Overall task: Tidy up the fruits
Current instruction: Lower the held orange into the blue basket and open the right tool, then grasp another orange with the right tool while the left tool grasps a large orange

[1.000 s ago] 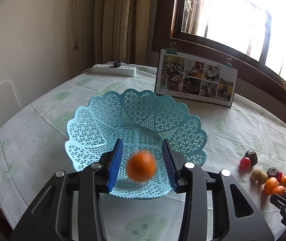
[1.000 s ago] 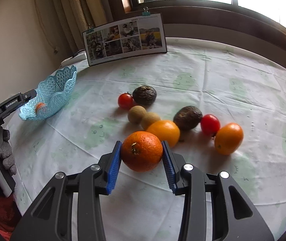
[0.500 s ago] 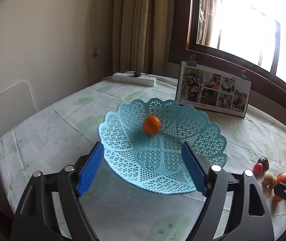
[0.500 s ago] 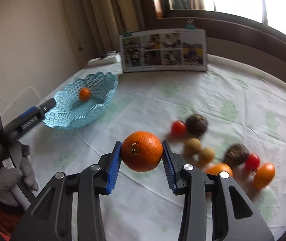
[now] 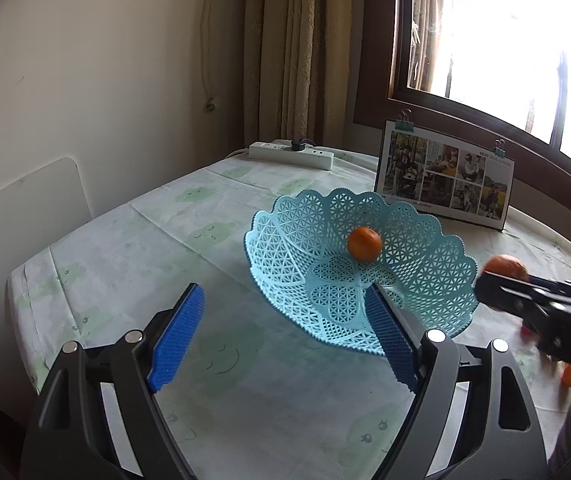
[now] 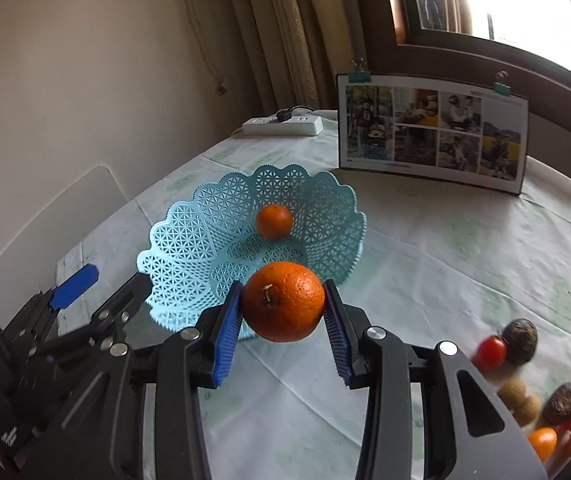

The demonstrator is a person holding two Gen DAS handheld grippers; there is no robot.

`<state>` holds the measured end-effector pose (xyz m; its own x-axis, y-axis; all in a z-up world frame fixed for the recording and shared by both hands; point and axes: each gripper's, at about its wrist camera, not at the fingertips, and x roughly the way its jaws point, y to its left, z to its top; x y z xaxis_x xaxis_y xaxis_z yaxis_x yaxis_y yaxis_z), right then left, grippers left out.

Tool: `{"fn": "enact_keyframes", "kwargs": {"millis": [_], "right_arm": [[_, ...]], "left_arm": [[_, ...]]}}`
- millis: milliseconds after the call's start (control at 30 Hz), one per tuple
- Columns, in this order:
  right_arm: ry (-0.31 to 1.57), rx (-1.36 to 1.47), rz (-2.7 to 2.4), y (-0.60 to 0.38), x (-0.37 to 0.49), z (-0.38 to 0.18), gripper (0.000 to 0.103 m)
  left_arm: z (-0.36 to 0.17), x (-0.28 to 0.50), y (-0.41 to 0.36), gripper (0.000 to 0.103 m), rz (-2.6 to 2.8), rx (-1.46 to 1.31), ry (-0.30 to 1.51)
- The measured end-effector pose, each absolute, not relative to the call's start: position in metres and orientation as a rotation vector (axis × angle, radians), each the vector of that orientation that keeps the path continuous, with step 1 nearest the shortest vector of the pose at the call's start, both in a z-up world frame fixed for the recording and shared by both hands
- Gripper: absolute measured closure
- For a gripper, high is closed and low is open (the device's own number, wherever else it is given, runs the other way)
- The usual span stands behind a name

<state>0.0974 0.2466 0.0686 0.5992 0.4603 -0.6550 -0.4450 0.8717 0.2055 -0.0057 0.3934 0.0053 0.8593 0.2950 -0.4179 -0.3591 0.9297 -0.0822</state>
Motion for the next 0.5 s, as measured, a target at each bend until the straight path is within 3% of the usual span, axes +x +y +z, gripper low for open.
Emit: {"fn": "enact_keyframes", "kwargs": {"millis": [133,267,500], "right_arm": [[0.790,0.029,0.521,0.256,0.111,0.062,0.062],[0.783,0.038,0.522,0.257,0.114,0.062,0.056],[0.777,0.061,0.503,0.244,0.109,0.061,0.051]], "left_arm": [[0.003,-0.008,0.400,0.019,0.353,-0.170,0.421],[0.003,-0.008,0.404,0.007,0.358,-0.181,0.422],[0.007,-0.005,0.399,0.004,0.342,-0.176,0.420]]}}
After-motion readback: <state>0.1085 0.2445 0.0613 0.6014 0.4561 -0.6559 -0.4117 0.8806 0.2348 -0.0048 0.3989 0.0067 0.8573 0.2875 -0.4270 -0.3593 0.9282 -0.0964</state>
